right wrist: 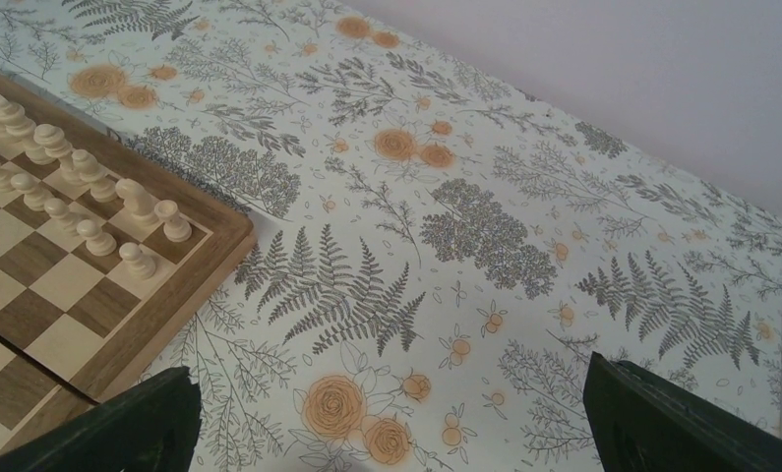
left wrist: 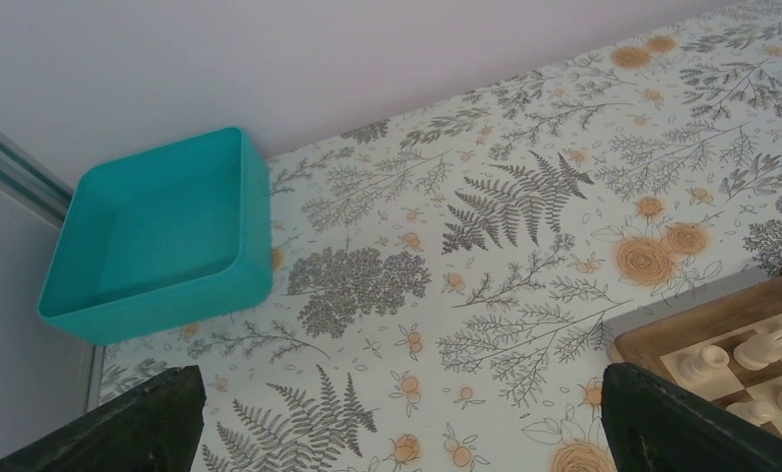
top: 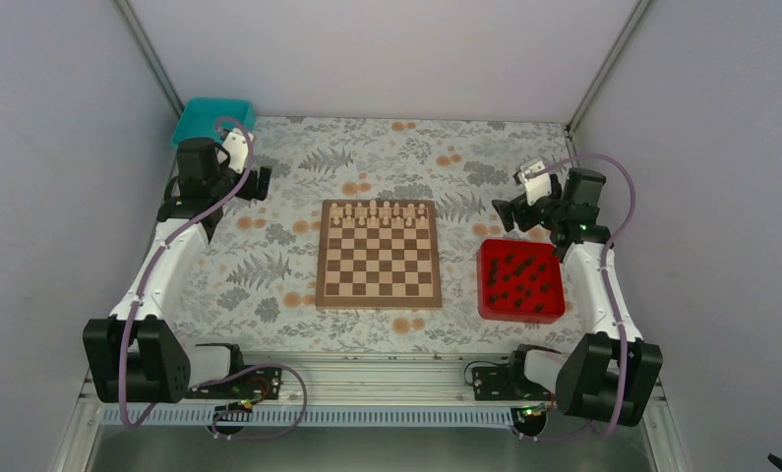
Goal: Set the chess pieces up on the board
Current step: Pick up the chess piece from the storage box.
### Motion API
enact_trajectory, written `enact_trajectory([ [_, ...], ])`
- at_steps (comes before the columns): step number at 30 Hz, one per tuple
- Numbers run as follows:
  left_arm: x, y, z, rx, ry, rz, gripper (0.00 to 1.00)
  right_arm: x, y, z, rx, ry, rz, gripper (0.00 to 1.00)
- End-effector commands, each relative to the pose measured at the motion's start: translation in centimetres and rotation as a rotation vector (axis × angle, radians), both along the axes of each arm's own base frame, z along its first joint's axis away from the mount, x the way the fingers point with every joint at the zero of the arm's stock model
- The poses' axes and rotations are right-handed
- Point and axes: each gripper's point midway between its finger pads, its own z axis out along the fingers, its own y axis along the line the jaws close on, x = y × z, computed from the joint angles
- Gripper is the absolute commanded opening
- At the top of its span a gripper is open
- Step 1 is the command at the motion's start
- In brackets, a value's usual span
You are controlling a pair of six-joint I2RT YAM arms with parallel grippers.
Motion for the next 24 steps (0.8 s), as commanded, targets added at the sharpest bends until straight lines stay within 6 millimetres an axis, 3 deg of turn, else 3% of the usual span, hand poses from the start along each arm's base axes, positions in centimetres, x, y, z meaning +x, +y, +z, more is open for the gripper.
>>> enact_trajectory([
  [1,-0.4,-0.1,0.2,0.009,-0.016,-0.018,1.0,-0.5,0.0,-1.3,-0.029,0.043,0.016,1.0],
  [4,-0.4,0.0,0.1,0.016,-0.017,-0.011,1.0,-1.8,-0.6,-3.2,-0.104,0.137,0.03,0.93],
  [8,-0.3,-0.1,-0.1,0.016,-0.018,-0.021,1.0,-4.1,-2.8,-6.5,-0.253,0.276,-0.01,0.68],
  [13,-0.1,-0.1,-0.3,0.02,-0.011,-0.021,1.0,-6.6,-3.4,-9.3,-0.309,0.399,0.002,0.41],
  [18,-0.2,-0.2,-0.4,0.024,-0.012,-0.028,1.0,-7.3,-3.6,-11.2,-0.308,0.442,-0.007,0.33],
  [24,-0.4,-0.3,-0.4,0.025,-0.014,-0.038,1.0,-7.9,-3.7,-13.4,-0.298,0.529,-0.009,0.4],
])
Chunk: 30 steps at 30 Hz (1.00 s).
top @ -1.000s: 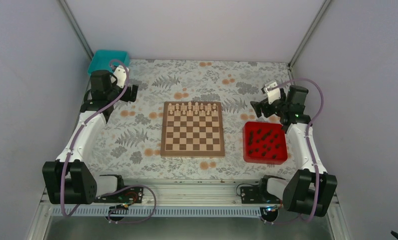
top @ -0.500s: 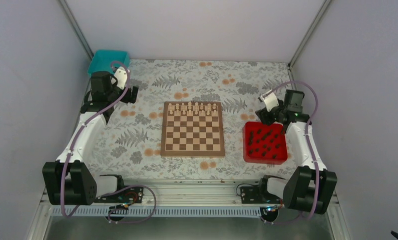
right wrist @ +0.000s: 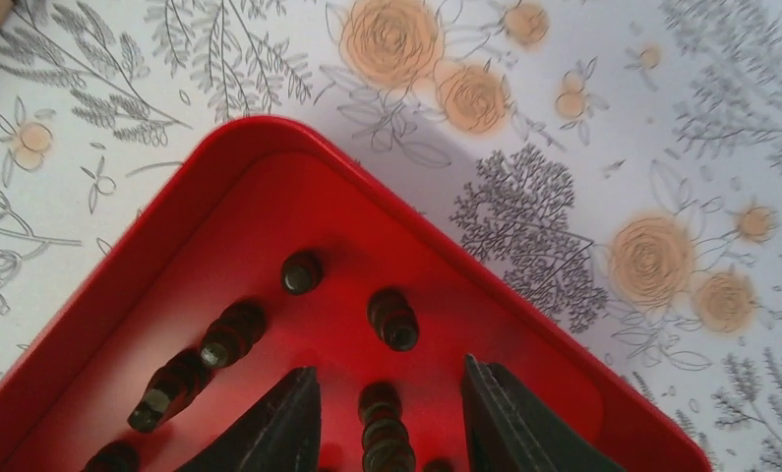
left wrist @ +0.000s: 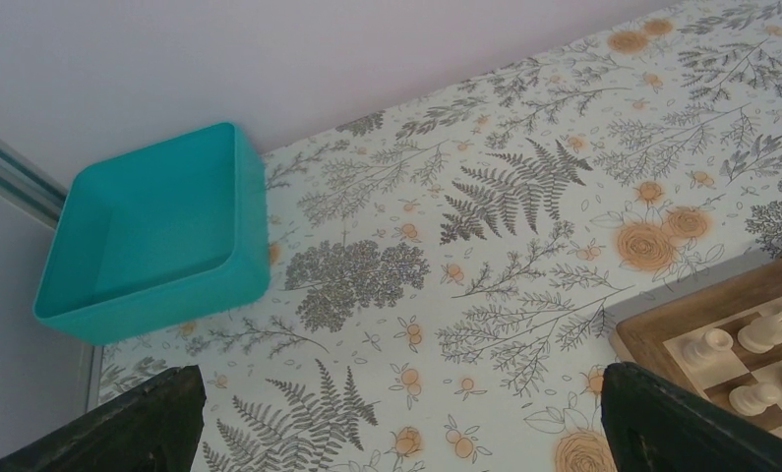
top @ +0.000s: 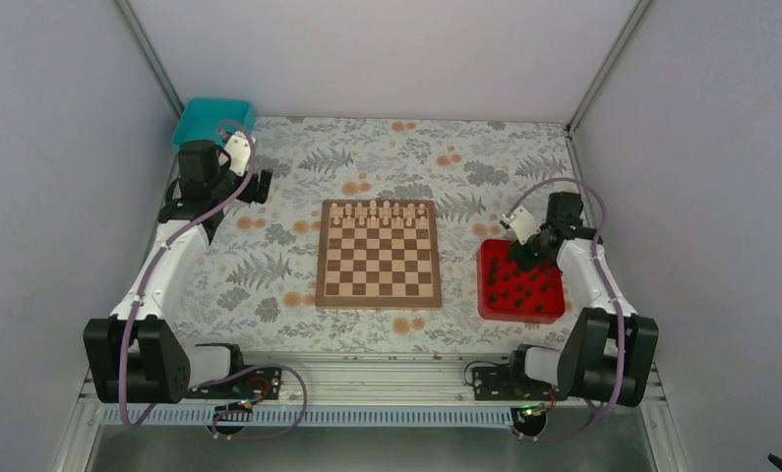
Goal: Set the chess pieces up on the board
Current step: Pick up the chess piece from the storage box.
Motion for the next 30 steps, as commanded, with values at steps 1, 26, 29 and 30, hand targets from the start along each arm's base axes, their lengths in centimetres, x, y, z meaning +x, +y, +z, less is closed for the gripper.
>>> enact_trajectory([
  [1,-0.2,-0.2,0.1,0.004,-0.016,-0.023,1.0,-1.0,-0.5,-2.0,-0.024,0.077,-0.01,0.41],
  [26,-0.2,-0.6,-0.9,0.006,0.002,-0.047,1.0,-2.0,-2.4,-4.9,-0.086,0.144,-0.065,0.31],
  [29,-0.2,-0.6,-1.0,0.006,0.005,-0.049,1.0,-2.1,-2.5,-4.9,-0.089,0.145,-0.065,0.23],
  [30,-0.2,-0.6,-1.0,0.006,0.003,-0.05,1.0,-2.1,-2.5,-4.9,-0.09,0.146,-0.065,0.22],
])
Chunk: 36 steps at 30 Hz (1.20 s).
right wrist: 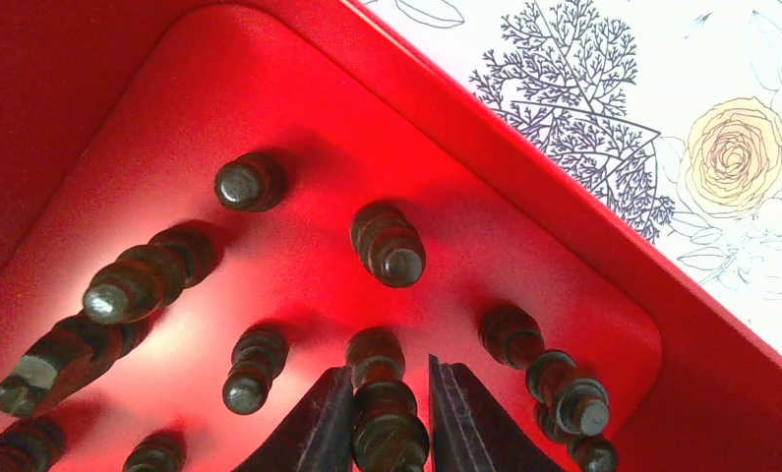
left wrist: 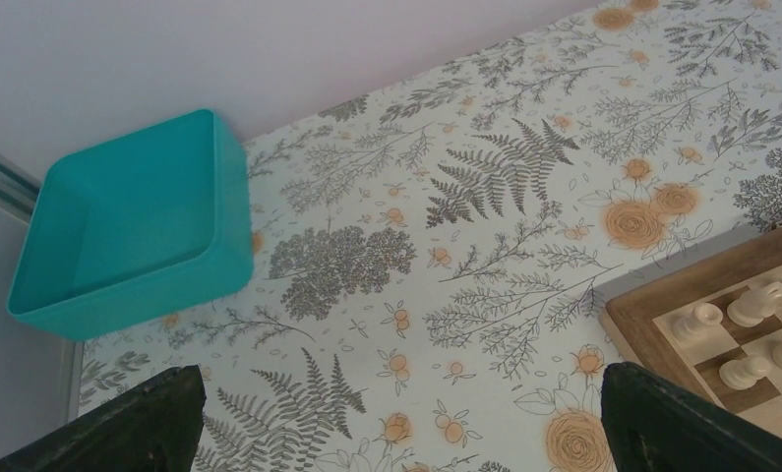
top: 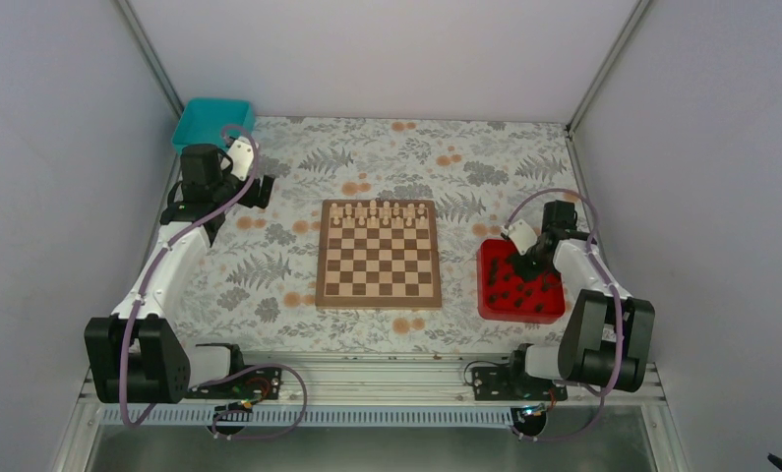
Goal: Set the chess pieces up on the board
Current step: Pick up the chess piece from the storage box, then place the chess piece on the chessboard.
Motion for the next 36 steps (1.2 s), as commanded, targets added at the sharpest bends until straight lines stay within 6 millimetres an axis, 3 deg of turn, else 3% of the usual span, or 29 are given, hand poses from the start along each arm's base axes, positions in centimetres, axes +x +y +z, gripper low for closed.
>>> enact_trajectory([
  [1,0.2,-0.3,0.1,0.0,-0.017,-0.022,1.0,-0.3,-0.4,-0.5,-0.012,0.012,-0.001,0.21],
  [6,0.2,-0.3,0.0,0.0,-0.015,-0.027,1.0,-0.4,-0.4,-0.1,-0.013,0.016,0.0,0.1],
  [11,0.2,-0.4,-0.1,-0.001,-0.014,-0.028,1.0,-0.3,-0.1,1.6,-0.002,0.009,0.009,0.06],
  [14,0.2,-0.4,0.1,-0.001,-0.018,-0.028,1.0,-0.1,0.4,3.5,0.023,-0.009,0.028,0.05],
  [20,0.3,-0.4,0.3,-0.005,-0.018,-0.031,1.0,1.3,3.5,9.4,0.081,-0.097,0.135,0.05],
  [23,0.4,-0.4,0.3,-0.006,-0.018,-0.031,1.0,2.3,6.4,12.0,0.12,-0.133,0.218,0.04],
  [28,0.6,-0.2,0.4,0.001,-0.02,-0.016,1.0,3.6,12.7,14.4,0.149,-0.155,0.369,0.04],
  [32,0.5,0.1,0.7,0.007,-0.027,-0.003,1.0,3.7,18.6,15.4,0.2,-0.164,0.5,0.04],
  [36,0.6,0.3,0.7,0.014,-0.03,0.01,1.0,2.9,24.2,14.7,0.235,-0.142,0.635,0.05],
])
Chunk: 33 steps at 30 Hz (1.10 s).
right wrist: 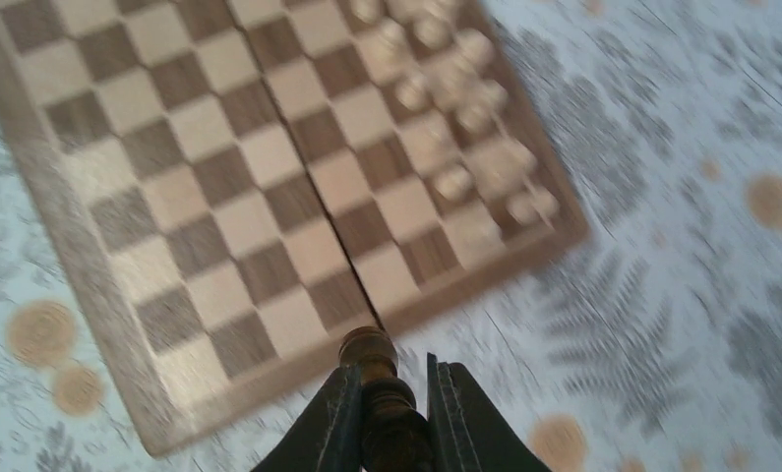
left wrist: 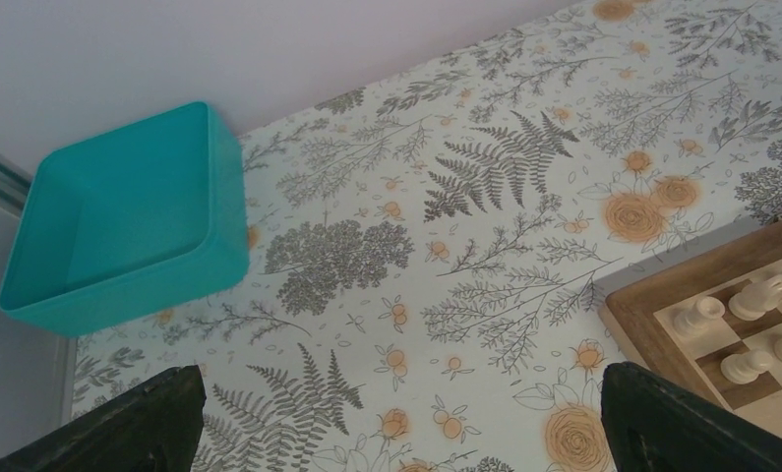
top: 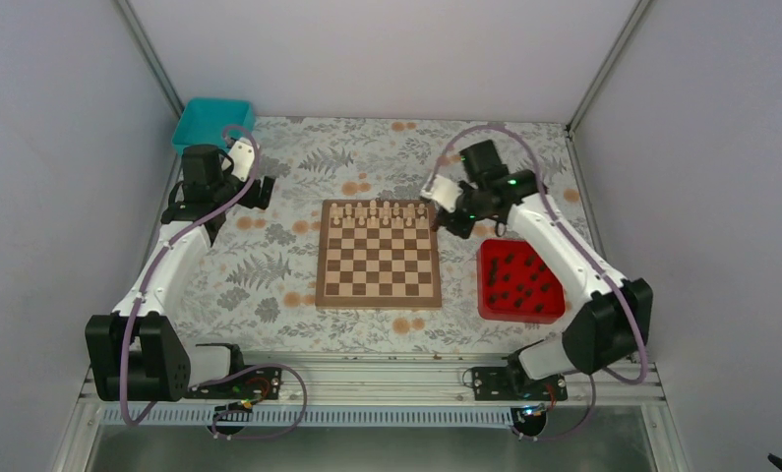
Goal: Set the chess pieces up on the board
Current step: Place the chess piece on the chessboard.
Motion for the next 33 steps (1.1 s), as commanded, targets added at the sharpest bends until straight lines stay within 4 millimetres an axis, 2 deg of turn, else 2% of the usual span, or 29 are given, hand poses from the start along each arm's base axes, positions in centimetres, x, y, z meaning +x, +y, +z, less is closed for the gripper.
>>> enact_trajectory([
  [1,0.6,0.5,1.2,0.017,-0.042,0.018,1.0,-1.2,6.3,-0.4,0.043,0.034,0.126,0.05],
  [7,0.5,0.8,1.1,0.027,-0.041,0.032,1.0,-3.7,12.2,-3.6,-0.007,0.102,0.269,0.06],
  [9,0.4,0.9,0.9,0.03,-0.039,0.037,1.0,-4.8,13.6,-4.5,-0.015,0.116,0.309,0.06],
  [11,0.4,0.9,0.9,0.03,-0.04,0.036,1.0,-5.8,14.8,-6.2,-0.041,0.153,0.343,0.06],
  [14,0.4,0.8,0.8,0.031,-0.039,0.032,1.0,-7.0,16.0,-7.5,-0.076,0.168,0.377,0.07],
  [21,0.2,0.8,0.7,0.036,-0.044,0.03,1.0,-7.8,17.3,-9.4,-0.126,0.152,0.399,0.07],
  [25,0.1,0.8,0.8,0.035,-0.047,0.025,1.0,-7.8,17.2,-10.5,-0.157,0.154,0.397,0.07],
  [33,0.1,0.7,0.4,0.034,-0.04,0.019,1.0,-8.1,16.8,-11.6,-0.201,0.16,0.403,0.07],
])
